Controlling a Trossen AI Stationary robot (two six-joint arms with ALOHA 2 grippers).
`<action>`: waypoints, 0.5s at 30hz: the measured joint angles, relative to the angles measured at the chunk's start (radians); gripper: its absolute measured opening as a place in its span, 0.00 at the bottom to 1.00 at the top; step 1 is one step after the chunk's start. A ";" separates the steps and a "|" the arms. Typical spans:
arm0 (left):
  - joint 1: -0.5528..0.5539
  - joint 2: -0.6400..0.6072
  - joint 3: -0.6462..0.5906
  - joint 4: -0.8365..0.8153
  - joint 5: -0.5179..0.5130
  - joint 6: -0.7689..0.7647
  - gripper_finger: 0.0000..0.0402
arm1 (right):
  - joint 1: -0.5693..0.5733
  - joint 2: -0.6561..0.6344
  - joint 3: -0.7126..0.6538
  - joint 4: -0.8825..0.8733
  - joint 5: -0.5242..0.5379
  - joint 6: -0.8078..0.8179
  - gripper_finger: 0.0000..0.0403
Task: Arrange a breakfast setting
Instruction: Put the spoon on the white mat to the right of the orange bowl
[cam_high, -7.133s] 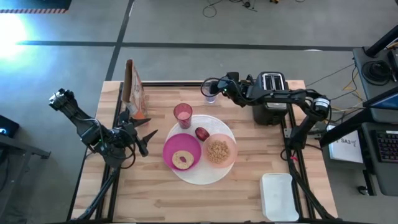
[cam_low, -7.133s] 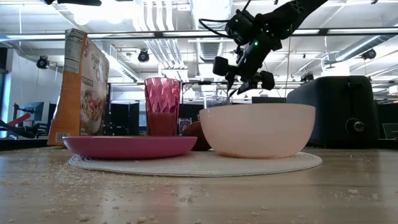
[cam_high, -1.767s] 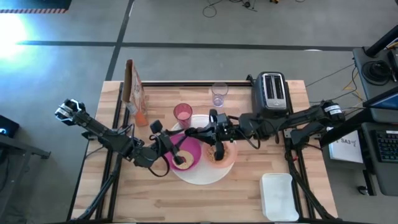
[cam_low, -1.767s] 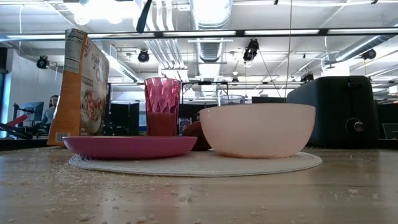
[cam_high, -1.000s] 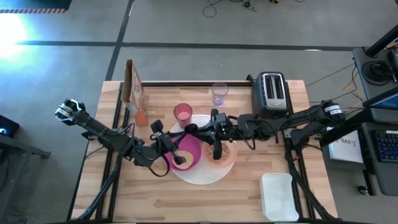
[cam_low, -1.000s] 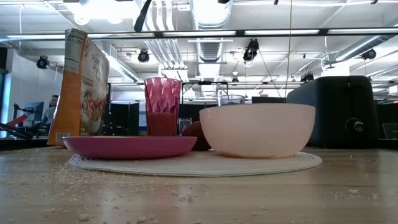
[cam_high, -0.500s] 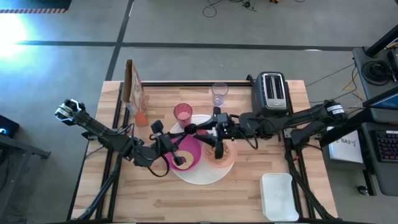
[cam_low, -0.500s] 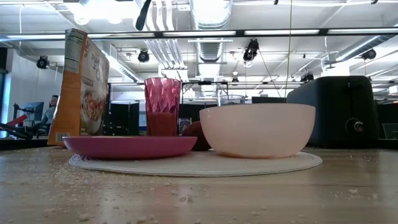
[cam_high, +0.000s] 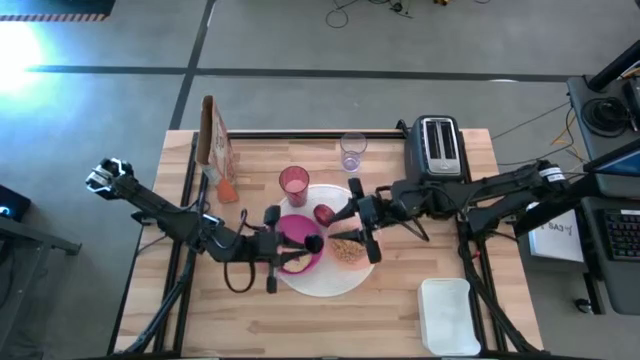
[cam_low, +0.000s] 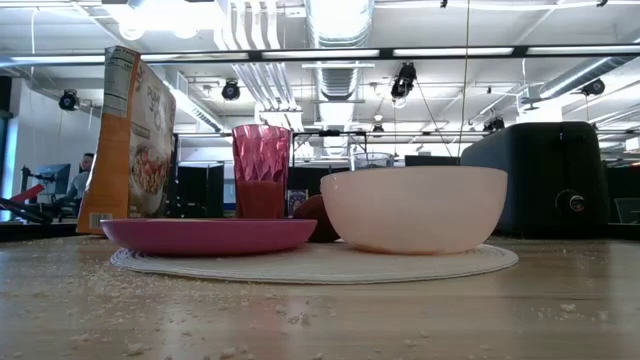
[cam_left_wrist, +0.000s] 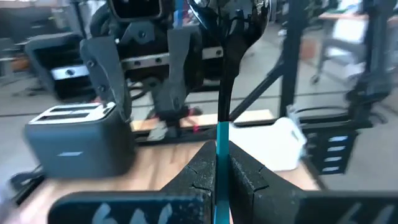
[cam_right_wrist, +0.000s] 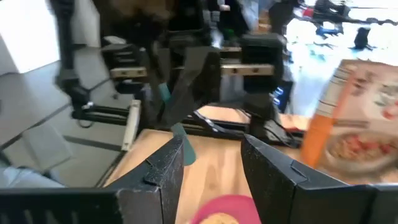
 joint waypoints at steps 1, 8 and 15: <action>0.001 0.000 0.000 0.013 0.016 0.000 0.00 | 0.003 0.003 0.000 0.007 -0.014 -0.008 0.36; 0.013 0.009 0.000 0.102 0.114 0.000 0.00 | 0.045 0.066 0.000 0.155 -0.036 -0.084 0.37; 0.022 0.044 -0.001 0.114 0.117 -0.007 0.00 | 0.065 0.093 0.000 0.239 -0.038 -0.089 0.43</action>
